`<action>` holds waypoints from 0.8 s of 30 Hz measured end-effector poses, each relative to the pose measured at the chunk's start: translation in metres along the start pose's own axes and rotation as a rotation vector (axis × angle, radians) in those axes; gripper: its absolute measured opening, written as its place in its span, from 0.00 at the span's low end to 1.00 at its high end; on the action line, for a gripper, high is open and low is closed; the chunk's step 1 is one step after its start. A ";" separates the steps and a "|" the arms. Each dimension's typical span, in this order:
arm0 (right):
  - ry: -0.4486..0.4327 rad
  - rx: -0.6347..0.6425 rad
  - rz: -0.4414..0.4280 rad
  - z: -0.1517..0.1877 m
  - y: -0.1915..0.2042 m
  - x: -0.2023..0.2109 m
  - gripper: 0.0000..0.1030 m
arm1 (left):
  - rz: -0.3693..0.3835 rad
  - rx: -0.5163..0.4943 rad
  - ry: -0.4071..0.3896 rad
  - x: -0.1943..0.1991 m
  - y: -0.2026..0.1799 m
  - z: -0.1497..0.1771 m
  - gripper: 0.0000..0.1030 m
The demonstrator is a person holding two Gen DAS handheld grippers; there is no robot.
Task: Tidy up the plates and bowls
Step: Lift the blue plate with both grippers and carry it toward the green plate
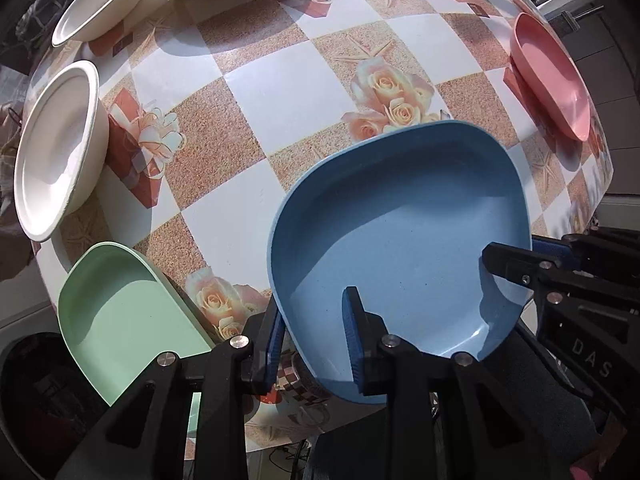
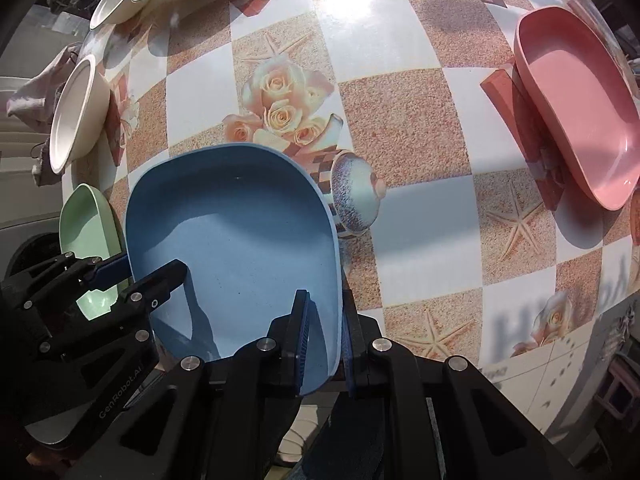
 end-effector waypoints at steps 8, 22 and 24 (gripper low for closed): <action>-0.045 -0.011 -0.025 -0.009 0.010 0.014 0.17 | -0.001 -0.005 -0.095 0.035 0.050 0.013 0.30; -0.097 -0.035 -0.075 -0.036 -0.011 0.048 0.17 | -0.055 -0.074 -0.161 0.062 0.087 0.048 0.30; -0.104 -0.031 -0.077 -0.037 -0.005 0.048 0.18 | -0.069 -0.076 -0.171 0.062 0.073 0.015 0.30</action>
Point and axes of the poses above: each gripper's, at about its wrist camera, not at the fingertips, and x roughly against the way its jaws point, y to its left, z to its underside, the point moved 6 cm from there along -x, roughly the way its jaws point, and after that the axes turned 10 degrees about -y, right-handed, at the moved point
